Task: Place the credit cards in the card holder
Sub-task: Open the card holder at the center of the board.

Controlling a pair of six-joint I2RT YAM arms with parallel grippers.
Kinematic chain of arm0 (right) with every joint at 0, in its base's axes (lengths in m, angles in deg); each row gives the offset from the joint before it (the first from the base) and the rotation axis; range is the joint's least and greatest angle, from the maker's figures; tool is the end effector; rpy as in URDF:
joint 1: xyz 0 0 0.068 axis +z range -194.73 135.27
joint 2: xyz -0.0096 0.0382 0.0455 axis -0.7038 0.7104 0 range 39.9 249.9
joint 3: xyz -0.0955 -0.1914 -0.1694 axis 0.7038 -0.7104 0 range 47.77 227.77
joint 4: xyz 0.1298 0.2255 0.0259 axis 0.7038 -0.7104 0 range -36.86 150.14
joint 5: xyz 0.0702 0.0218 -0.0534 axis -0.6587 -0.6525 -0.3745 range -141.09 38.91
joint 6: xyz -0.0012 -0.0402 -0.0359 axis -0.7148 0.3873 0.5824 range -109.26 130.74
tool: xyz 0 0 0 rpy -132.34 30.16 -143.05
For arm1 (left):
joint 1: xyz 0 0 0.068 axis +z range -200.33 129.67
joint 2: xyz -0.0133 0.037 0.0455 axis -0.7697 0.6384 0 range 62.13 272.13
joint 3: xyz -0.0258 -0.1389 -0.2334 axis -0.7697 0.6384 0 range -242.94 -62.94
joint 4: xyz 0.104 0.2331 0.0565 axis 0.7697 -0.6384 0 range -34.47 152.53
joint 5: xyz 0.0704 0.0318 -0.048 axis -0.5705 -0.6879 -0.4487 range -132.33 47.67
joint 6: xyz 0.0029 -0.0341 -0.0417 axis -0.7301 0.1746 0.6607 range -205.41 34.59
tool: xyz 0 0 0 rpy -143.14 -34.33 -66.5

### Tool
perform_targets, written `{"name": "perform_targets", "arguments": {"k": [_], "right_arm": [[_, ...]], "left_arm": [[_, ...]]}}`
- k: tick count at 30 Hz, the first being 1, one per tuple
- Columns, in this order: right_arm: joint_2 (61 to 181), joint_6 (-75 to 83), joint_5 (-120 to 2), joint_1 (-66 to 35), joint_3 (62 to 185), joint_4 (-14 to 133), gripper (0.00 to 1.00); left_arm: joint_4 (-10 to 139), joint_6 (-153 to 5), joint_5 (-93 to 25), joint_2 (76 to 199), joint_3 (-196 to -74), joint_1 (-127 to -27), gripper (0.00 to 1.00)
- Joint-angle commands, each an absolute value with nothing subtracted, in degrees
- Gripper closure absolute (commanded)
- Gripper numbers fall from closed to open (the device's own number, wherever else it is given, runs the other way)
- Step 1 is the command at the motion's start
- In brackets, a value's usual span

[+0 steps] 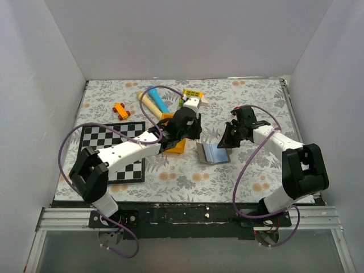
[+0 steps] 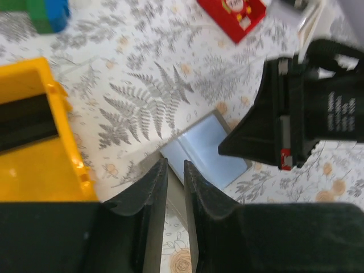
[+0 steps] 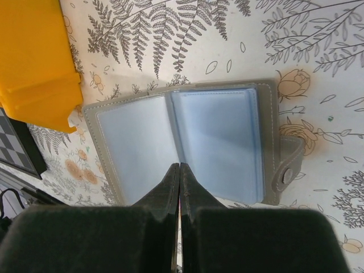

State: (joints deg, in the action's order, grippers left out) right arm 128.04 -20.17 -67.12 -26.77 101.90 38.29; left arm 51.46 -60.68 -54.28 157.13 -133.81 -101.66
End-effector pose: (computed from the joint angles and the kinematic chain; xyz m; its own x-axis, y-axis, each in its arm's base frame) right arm 0.2907 0.1047 0.2006 -0.9034 0.2262 -0.3642 0.0237 0.8745 0.4844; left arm 0.2431 -0.2922 0.2683 -0.6025 0.0978 -0.7921 0.4471 0.8635 -0.2334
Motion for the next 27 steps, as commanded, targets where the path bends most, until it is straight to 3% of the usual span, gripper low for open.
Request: {"name": "perform_targets", "arguments": {"k": [1, 27], "right_arm": [[129.11, -20.46, -70.08, -25.31, 101.21, 41.50, 0.99], [135.62, -23.01, -67.98, -14.58, 104.46, 43.09, 0.99]], "left_arm": [[49.53, -59.31, -54.46, 150.38, -132.64, -96.92, 0.80], [47.32, -57.99, -57.80, 143.25, -125.17, -94.63, 0.78]]}}
